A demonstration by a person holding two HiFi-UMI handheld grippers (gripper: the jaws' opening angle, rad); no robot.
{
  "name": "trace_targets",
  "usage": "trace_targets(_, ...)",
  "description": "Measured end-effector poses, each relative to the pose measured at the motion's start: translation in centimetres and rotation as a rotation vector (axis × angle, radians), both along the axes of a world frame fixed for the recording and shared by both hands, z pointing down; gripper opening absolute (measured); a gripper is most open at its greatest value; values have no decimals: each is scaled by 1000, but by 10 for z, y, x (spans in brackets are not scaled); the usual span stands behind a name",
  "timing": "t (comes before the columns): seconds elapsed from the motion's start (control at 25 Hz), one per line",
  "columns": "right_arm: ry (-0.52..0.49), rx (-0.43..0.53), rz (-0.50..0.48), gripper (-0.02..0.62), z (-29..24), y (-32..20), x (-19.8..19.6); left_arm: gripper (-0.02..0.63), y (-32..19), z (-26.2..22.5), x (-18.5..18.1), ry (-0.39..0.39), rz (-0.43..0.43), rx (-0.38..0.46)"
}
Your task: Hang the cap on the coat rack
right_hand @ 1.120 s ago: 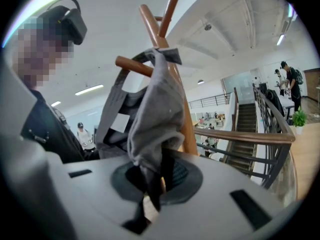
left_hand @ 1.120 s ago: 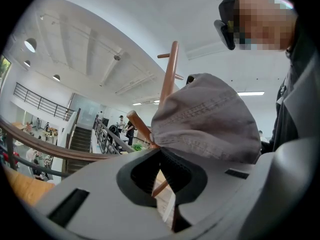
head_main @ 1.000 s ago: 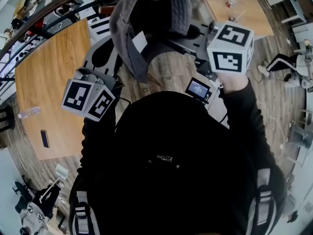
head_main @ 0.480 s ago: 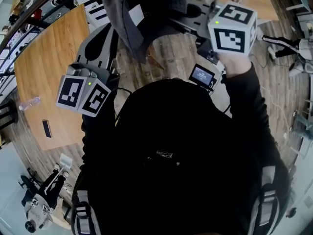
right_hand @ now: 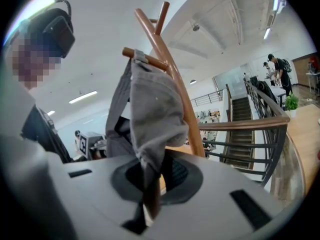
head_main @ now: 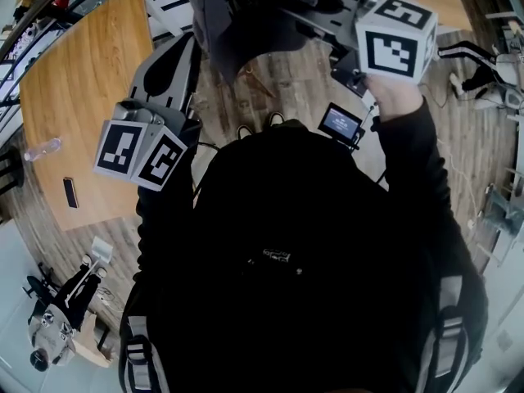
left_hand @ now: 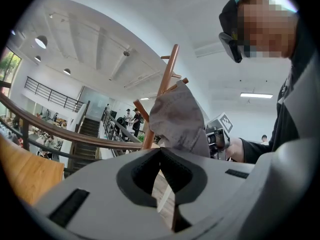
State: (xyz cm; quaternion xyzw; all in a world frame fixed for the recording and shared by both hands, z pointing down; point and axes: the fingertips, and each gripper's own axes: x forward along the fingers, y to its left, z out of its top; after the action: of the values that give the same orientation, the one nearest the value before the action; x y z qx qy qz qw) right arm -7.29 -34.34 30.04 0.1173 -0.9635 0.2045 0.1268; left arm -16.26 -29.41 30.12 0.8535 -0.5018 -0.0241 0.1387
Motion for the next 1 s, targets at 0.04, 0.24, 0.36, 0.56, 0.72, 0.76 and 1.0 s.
trace_targets(0.04,-2,1,-1,14,1,1,-2,8,3,2,-2,1,-4,-3)
trace_targets(0.24,-6,-6,21,14,4,4,-3,8,15,9,-7,6,-15,-15)
trace_targets(0.36,-18,-4,20,14,1,7,-1,8,21,8,0,19,1,-10)
trace_targets(0.56,-6,-1,46,59,3,13,3,8,30,9,10,24,36,-10)
trace_targets(0.72,-8,-4,46,109,4,22,9,8,38,10,21,42,81,-10)
trace_targets(0.76,-10,-1,42,120,3,23,9,8,38,11,22,44,85,-14)
trace_targets(1.0,-5,-34,75,158,15,26,17,8,37,23,20,39,103,-39)
